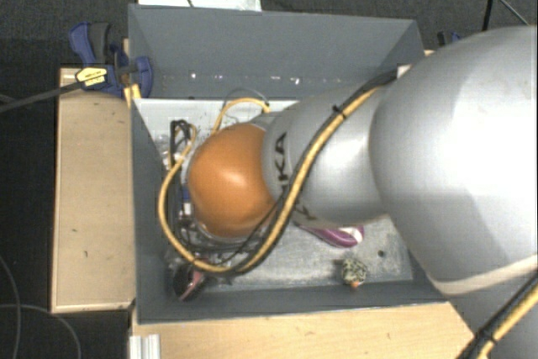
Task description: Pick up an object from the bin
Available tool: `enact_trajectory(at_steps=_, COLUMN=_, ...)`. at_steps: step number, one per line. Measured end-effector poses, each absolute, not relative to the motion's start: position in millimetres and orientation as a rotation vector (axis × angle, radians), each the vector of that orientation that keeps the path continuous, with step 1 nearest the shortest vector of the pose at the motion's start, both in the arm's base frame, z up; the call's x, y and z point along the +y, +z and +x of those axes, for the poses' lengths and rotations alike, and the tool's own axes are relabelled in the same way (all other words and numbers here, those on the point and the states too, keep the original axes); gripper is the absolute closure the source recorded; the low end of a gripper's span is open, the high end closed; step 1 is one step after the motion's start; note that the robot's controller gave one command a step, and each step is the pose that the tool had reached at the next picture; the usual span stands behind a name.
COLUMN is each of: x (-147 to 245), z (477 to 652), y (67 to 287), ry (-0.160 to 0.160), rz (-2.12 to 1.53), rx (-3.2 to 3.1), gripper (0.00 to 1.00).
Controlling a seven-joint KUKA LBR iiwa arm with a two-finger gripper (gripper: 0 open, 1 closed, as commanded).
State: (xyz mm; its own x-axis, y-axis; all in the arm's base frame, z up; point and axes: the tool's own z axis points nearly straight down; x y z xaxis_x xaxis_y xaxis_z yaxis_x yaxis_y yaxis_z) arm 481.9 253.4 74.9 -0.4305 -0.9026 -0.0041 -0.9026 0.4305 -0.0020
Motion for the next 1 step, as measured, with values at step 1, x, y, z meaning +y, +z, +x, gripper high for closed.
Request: enact_trajectory(at_steps=1, x=255.1, z=503.6, y=247.3, ry=-0.002, rz=-1.805, rx=2.558, gripper=1.00)
